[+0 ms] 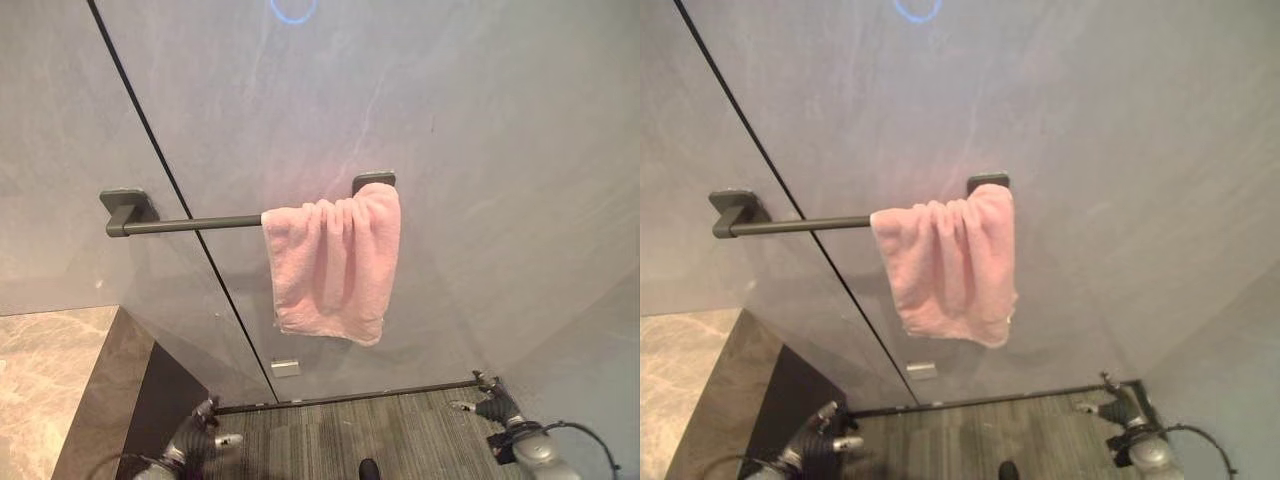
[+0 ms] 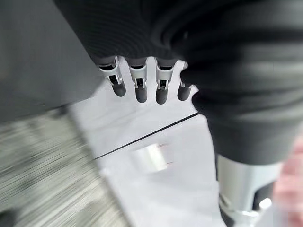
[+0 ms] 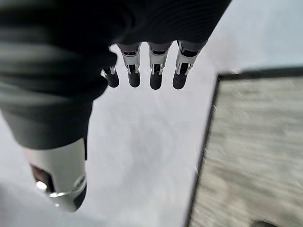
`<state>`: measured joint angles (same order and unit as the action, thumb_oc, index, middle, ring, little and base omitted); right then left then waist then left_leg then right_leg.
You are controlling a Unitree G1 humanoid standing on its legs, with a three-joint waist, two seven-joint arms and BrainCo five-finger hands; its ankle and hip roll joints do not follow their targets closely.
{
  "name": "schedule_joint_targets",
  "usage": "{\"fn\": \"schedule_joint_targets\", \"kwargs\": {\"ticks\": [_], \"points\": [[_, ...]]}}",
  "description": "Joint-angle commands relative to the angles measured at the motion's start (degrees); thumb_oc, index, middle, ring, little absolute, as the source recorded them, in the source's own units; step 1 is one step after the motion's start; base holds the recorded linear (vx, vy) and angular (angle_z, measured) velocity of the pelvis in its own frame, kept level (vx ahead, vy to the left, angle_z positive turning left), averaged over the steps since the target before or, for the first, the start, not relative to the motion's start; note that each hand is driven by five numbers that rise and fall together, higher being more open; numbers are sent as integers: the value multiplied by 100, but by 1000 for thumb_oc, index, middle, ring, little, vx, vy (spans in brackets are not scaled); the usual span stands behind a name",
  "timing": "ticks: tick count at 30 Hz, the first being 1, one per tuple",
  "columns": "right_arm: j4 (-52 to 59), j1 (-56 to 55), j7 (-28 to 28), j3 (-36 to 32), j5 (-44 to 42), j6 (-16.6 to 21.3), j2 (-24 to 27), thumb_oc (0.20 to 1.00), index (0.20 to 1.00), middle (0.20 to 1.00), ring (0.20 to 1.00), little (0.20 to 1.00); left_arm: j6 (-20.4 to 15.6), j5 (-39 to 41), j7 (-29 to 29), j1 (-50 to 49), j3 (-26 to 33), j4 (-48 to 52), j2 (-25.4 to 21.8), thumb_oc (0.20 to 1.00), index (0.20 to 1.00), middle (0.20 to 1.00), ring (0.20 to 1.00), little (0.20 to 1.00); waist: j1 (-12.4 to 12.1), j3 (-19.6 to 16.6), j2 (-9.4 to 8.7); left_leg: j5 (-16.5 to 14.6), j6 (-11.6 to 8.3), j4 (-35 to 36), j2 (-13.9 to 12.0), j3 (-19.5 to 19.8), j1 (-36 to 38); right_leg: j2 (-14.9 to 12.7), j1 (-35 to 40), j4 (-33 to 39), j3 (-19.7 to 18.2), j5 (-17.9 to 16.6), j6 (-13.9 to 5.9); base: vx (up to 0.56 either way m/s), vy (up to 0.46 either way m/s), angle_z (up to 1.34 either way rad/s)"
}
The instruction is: Put brush and paste in cup on sink, flatten towel.
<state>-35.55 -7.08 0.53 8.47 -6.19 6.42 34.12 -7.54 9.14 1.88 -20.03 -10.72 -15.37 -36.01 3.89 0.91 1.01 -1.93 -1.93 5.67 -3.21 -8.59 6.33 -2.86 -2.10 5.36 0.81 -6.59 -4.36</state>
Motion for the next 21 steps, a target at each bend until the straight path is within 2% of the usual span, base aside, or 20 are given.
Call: {"fn": "schedule_joint_targets", "kwargs": {"ticks": [1, 3, 4, 5, 9, 15, 21], "points": [[287, 354, 369, -79, -548, 443, 256, 1000, 1000, 1000, 1000, 1000, -575, 489, 247, 520, 444, 147, -461, 1000, 1000, 1000, 1000, 1000, 51, -127, -184, 357, -186, -67, -222, 38, -442, -662, -16, -259, -31, 83, -669, -8, -8, 4], [751, 405, 642, -67, -913, 508, 596, 1000, 1000, 1000, 1000, 1000, -669, 856, 436, 665, 614, 863, -1044, 1000, 1000, 1000, 1000, 1000, 26, -160, -218, 353, -202, -67, -227, 38, -424, -674, 11, -232, -16, 72, -678, -4, -8, 5], [756, 402, 647, -69, -918, 505, 597, 1000, 1000, 1000, 1000, 1000, -661, 864, 441, 655, 624, 877, -1050, 1000, 1000, 1000, 1000, 1000, 27, -156, -221, 352, -202, -67, -227, 38, -420, -674, 16, -230, -15, 72, -679, 8, -6, 5], [1141, 541, 892, 64, -1242, 508, 943, 1000, 1000, 1000, 1000, 1000, -717, 1232, 583, 900, 601, 1190, -1446, 1000, 1000, 1000, 1000, 1000, 16, -185, -244, 353, -221, -67, -230, 35, -402, -675, 51, -200, -6, 66, -674, 4, -5, 4], [1547, 1002, 1360, 584, -2298, 446, 1447, 1000, 1000, 1000, 1000, 1000, -723, 2139, 885, 1554, 100, 1204, -2169, 1000, 1000, 1000, 1000, 1000, -7, -242, -269, 358, -241, -67, -227, 30, -372, -689, 99, -171, -7, 51, -659, -1, 0, 2], [1498, 1905, 1392, 1314, -2889, 345, 1548, 1000, 1000, 1000, 1000, 1000, -702, 2393, 851, 2370, -556, 772, -2389, 1000, 1000, 1000, 1000, 1000, -54, -243, -265, 375, -253, -67, -214, 3, -378, -707, 108, -137, -5, 17, -650, 0, 0, 0], [1319, 2664, 1329, 1845, -3115, 337, 1209, 1000, 1000, 1000, 1000, 1000, -643, 2496, 767, 3084, -1075, 387, -2110, 1000, 1000, 1000, 1000, 1000, -111, -202, -242, 378, -249, -67, -202, 7, -429, -723, 86, -79, -4, -25, -637, 0, 2, 1]]}}
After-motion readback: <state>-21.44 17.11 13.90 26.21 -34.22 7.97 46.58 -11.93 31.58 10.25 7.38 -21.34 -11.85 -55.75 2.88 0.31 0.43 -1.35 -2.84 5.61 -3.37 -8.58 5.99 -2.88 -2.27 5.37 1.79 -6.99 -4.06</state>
